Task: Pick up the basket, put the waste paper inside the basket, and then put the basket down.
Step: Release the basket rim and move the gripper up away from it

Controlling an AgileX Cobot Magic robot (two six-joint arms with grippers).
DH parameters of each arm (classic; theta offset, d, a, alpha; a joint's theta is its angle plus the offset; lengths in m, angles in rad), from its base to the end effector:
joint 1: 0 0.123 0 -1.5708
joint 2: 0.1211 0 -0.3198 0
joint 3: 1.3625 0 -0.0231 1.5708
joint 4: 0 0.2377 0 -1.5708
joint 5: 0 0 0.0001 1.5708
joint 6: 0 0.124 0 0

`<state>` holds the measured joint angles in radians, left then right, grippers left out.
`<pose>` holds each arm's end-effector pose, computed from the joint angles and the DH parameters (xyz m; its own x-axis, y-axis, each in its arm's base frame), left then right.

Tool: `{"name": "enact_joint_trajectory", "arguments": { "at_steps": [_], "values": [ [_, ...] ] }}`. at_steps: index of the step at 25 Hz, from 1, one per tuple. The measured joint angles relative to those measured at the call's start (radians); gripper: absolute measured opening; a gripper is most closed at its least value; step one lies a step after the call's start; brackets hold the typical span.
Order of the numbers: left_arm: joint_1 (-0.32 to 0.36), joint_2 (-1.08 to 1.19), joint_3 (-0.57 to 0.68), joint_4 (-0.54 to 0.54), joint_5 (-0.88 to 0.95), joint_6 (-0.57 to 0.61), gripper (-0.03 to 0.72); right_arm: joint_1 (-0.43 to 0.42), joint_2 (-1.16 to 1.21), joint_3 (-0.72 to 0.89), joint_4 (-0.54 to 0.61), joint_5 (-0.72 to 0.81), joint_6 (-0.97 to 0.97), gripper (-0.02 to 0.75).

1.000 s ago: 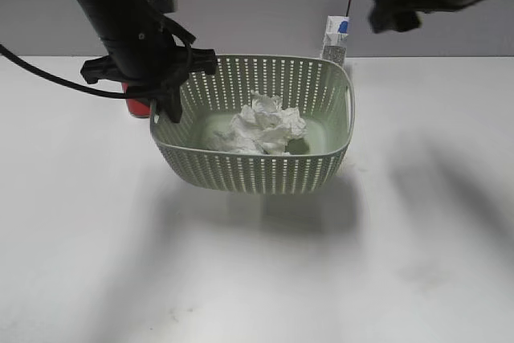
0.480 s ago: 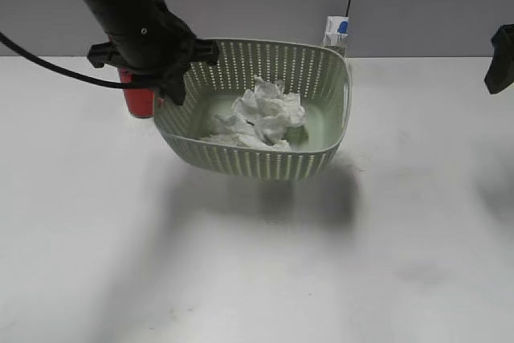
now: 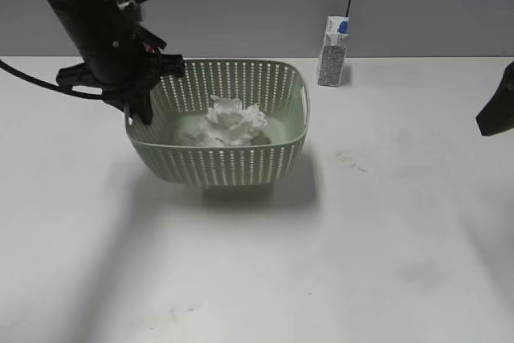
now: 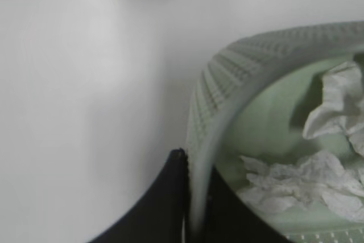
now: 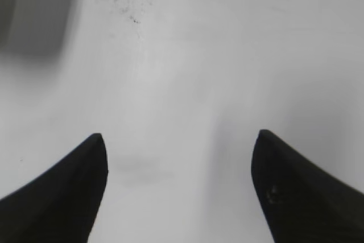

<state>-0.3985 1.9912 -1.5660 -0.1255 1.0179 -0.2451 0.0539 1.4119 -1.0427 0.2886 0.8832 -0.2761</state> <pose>0.3851 -0.1765 0.2196 -0.9812 0.0827 -0.1744 0.1120 0.9799 -0.1654 0.2707 0.0419 0.2884 -0.8926 -0.1358 -0.4299 -0.2244 0.9609 0.1623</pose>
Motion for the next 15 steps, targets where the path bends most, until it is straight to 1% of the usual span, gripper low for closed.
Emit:
{"name": "enact_joint_trajectory", "arguments": {
  "at_steps": [5, 7, 8, 9, 11, 13, 14, 15],
  "values": [
    [-0.013, 0.078, 0.0, -0.048, -0.018, 0.002, 0.006, 0.0, -0.12, 0.119, 0.002, -0.018, -0.008, 0.594],
    [-0.019, 0.097, 0.0, -0.052, -0.025, 0.008, 0.05, 0.0, -0.173, 0.152, 0.002, -0.018, -0.009, 0.594],
    [-0.022, 0.105, 0.0, -0.052, -0.025, 0.011, 0.101, 0.0, -0.206, 0.168, 0.002, -0.019, -0.009, 0.594],
    [-0.022, 0.109, 0.0, -0.052, -0.026, 0.011, 0.171, 0.0, -0.242, 0.182, 0.002, -0.019, -0.009, 0.594],
    [-0.024, 0.11, 0.0, -0.044, -0.026, 0.014, 0.345, 0.0, -0.311, 0.214, 0.002, -0.018, -0.01, 0.594],
    [-0.023, 0.11, 0.0, -0.027, -0.021, 0.018, 0.546, 0.0, -0.392, 0.244, 0.002, -0.016, -0.01, 0.594],
    [-0.023, 0.11, 0.0, -0.022, -0.014, 0.018, 0.589, 0.0, -0.426, 0.259, 0.002, -0.011, -0.01, 0.594],
    [-0.023, 0.11, 0.0, -0.012, 0.0, 0.018, 0.614, 0.0, -0.467, 0.28, 0.002, -0.002, -0.01, 0.594]
  ]
}}
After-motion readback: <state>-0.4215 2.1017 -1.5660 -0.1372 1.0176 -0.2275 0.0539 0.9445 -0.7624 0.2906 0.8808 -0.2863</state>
